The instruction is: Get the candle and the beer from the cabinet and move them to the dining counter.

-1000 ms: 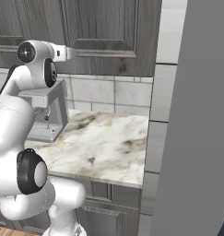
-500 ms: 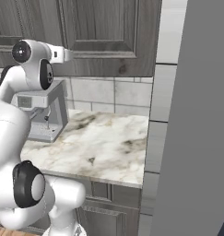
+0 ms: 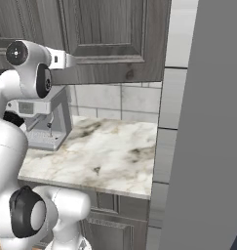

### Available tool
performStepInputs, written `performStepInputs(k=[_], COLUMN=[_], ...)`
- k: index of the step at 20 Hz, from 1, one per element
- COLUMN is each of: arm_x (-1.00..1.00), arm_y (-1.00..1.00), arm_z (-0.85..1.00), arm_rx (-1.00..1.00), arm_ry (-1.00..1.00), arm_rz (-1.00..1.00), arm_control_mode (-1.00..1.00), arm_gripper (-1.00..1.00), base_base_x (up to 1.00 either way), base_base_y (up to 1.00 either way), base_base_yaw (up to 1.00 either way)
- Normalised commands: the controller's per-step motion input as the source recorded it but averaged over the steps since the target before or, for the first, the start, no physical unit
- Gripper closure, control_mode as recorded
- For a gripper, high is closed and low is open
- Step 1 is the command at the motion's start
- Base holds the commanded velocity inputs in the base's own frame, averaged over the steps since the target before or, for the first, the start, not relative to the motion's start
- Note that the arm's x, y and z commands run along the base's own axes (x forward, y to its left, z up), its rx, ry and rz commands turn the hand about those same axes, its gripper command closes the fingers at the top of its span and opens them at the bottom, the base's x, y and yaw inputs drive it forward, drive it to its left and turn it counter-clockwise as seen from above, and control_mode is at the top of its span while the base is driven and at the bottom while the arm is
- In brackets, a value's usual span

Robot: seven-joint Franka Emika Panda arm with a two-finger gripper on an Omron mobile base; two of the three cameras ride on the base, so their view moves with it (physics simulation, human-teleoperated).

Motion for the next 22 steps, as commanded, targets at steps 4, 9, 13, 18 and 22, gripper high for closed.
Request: performStepInputs(k=[4,9,13,18,22], arm_x=[-0.18,-0.06,-0.03,-0.12,-0.16], arm_y=[-0.04,-0.26,-0.42,-0.51,-0.48], arm_z=[-0.04,-0.06,-0.10,-0.19,-0.21], arm_rx=[0.00,0.00,0.00,0.00,0.00], arm_ry=[0.04,0.04,0.00,0.00,0.00], arm_rz=[0.00,0.03,0.10,0.12,0.12], arm_control_mode=[-1.00,-1.00,-1.00,-1.00,-1.00], arm_gripper=[1.00,1.00,1.00,1.00,1.00], base_base_x=[0.00,0.00,0.00,0.00,0.00], base_base_y=[0.00,0.00,0.00,0.00,0.00], base_base_yaw=[0.00,0.00,0.00,0.00,0.00])
